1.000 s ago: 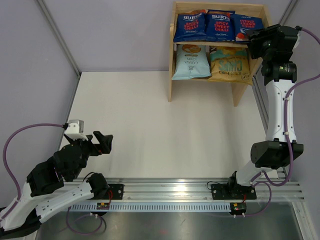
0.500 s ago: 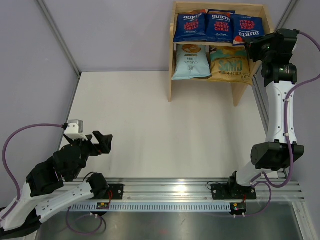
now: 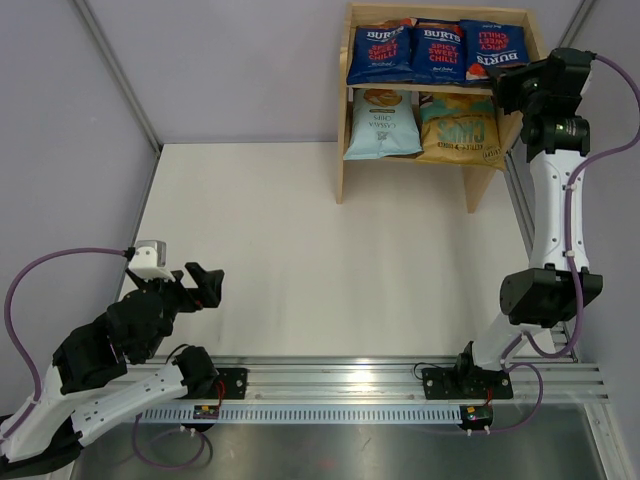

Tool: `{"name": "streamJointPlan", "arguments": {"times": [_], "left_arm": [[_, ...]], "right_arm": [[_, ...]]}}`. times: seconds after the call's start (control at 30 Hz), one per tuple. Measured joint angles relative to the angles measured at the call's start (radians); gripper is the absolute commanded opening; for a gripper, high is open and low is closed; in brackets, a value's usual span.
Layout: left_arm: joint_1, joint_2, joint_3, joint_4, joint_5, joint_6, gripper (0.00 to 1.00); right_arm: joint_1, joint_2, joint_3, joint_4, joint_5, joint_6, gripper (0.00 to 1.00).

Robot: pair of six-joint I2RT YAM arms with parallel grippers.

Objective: Place and organize the chips bags onto the shelf

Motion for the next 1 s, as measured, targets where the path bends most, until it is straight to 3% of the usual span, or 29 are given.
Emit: {"name": "streamJointPlan", "arguments": {"times": [0.13, 0.3, 0.37, 0.5, 0.53, 0.77, 0.83, 0.93, 1.0], "left_arm": [[0.0, 0.0, 0.0, -0.001, -0.005, -0.004, 0.99], [0.0, 0.0, 0.0, -0.003, -0.01, -0.007, 0.99], [0.0, 0.0, 0.0, -0.003, -0.01, -0.007, 0.99], [0.0, 0.001, 0.0, -0.004, -0.014, -0.007, 0.99], [0.0, 0.002, 0.0, -0.005, -0.018, -0.008, 0.99], [0.01, 0.024, 0.0, -0.006, -0.03, -0.015, 0.99], [0.013, 0.032, 0.0, -0.007, -0.035, -0.018, 0.99], [0.018, 0.048, 0.0, -0.007, -0.046, -0.018, 0.99], [0.022, 0.059, 0.0, -0.005, -0.054, -0.018, 0.99]], "right_arm": [[0.0, 0.055, 0.075, -0.014, -0.001, 0.002, 0.24], [0.0, 0.079, 0.113, -0.043, -0.001, -0.004, 0.48], [0.0, 0.068, 0.103, -0.03, 0.0, -0.011, 0.52], [0.0, 0.017, 0.061, -0.036, 0.01, -0.044, 0.58], [0.0, 0.005, 0.055, -0.044, 0.014, -0.06, 0.65], [-0.014, -0.116, -0.069, -0.061, 0.021, -0.138, 0.87], [-0.022, -0.142, -0.1, -0.068, 0.021, -0.16, 0.88], [-0.028, -0.177, -0.136, -0.074, 0.014, -0.21, 0.99], [-0.029, -0.222, -0.188, -0.067, -0.01, -0.261, 0.99]]}}
